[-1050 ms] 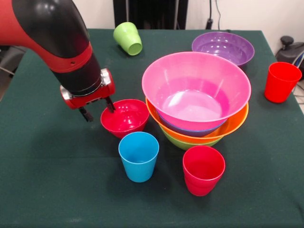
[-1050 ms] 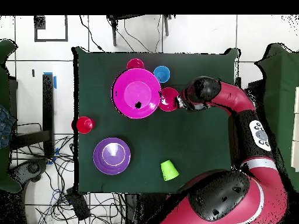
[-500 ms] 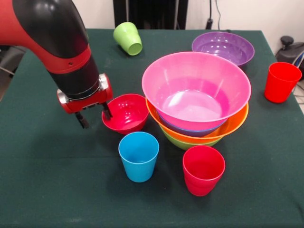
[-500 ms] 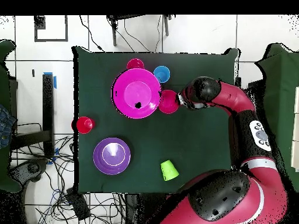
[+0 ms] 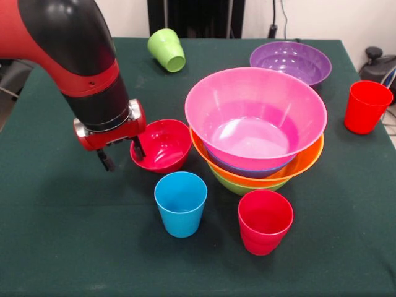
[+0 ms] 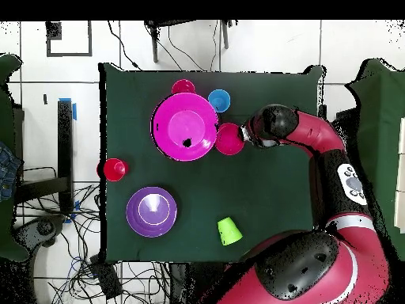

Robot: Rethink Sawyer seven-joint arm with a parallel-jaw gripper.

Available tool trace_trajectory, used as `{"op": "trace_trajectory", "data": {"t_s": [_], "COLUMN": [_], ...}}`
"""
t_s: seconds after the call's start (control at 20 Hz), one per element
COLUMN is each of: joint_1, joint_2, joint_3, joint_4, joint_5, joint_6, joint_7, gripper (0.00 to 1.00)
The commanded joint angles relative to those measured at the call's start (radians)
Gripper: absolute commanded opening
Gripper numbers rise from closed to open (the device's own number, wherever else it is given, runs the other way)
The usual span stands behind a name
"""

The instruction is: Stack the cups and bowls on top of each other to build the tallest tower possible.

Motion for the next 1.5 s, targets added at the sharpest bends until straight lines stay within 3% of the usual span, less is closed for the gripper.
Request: {"op": "trace_trajectory", "data": {"t_s": [0.05,0.5,1.0,1.3,1.5], "joint_1": [0.042,0.043,0.043,0.075,0.104], "joint_2": [-0.014,-0.081,-0.169,-0.078,0.0], "joint_3": [0.013,0.011,0.013,0.053,0.081], "joint_4": [0.047,0.044,-0.035,-0.269,-0.384], "joint_5": [-0.01,0.022,0.034,0.028,0.032], "joint_6": [-0.05,0.057,0.202,0.252,0.191], "joint_7": [0.064,0.056,-0.002,-0.014,0.013], "gripper": [1.0,1.0,1.0,1.0,1.0]}}
